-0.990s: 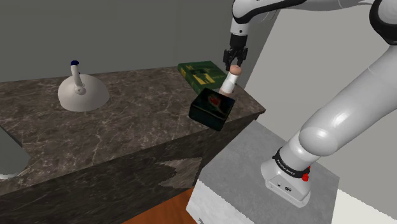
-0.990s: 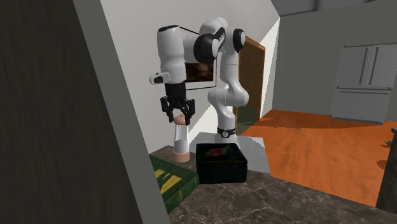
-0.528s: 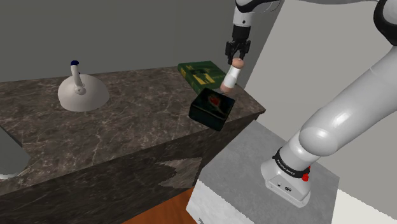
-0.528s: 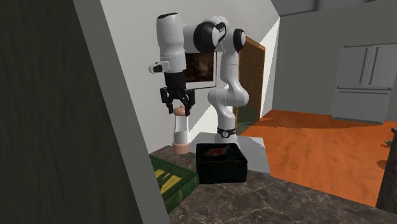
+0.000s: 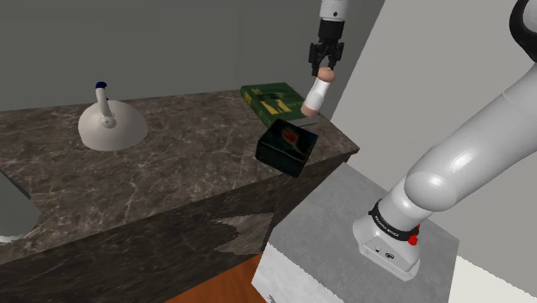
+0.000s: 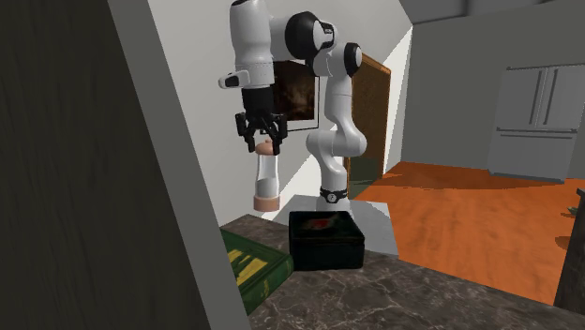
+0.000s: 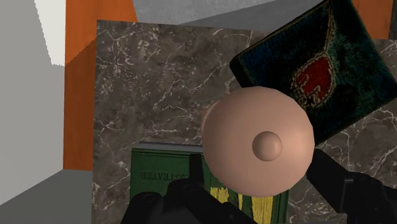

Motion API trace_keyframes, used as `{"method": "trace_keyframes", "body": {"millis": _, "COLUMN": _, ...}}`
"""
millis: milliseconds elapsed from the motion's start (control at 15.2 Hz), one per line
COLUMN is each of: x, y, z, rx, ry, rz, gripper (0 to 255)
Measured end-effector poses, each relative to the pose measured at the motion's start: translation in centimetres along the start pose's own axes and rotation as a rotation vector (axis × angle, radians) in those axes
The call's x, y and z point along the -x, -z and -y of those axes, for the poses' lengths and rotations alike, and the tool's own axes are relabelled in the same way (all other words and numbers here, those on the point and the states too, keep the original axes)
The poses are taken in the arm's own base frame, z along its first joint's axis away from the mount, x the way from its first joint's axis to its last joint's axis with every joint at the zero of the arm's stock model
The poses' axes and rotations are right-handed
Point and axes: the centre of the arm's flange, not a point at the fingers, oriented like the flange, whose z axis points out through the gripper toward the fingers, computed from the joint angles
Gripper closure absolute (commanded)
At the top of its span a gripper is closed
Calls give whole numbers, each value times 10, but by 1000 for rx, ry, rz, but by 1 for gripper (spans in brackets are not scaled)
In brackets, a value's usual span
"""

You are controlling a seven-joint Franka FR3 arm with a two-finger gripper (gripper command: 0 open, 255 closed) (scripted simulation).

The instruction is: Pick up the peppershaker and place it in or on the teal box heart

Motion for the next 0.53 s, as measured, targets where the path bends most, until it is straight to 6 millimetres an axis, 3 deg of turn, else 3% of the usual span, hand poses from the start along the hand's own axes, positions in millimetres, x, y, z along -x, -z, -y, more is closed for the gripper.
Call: {"method": "trace_keyframes", "body": {"millis": 528, "x": 8, "y": 40, "z": -2, "rx": 0, "ry": 0, "rz": 0, "gripper": 255}}
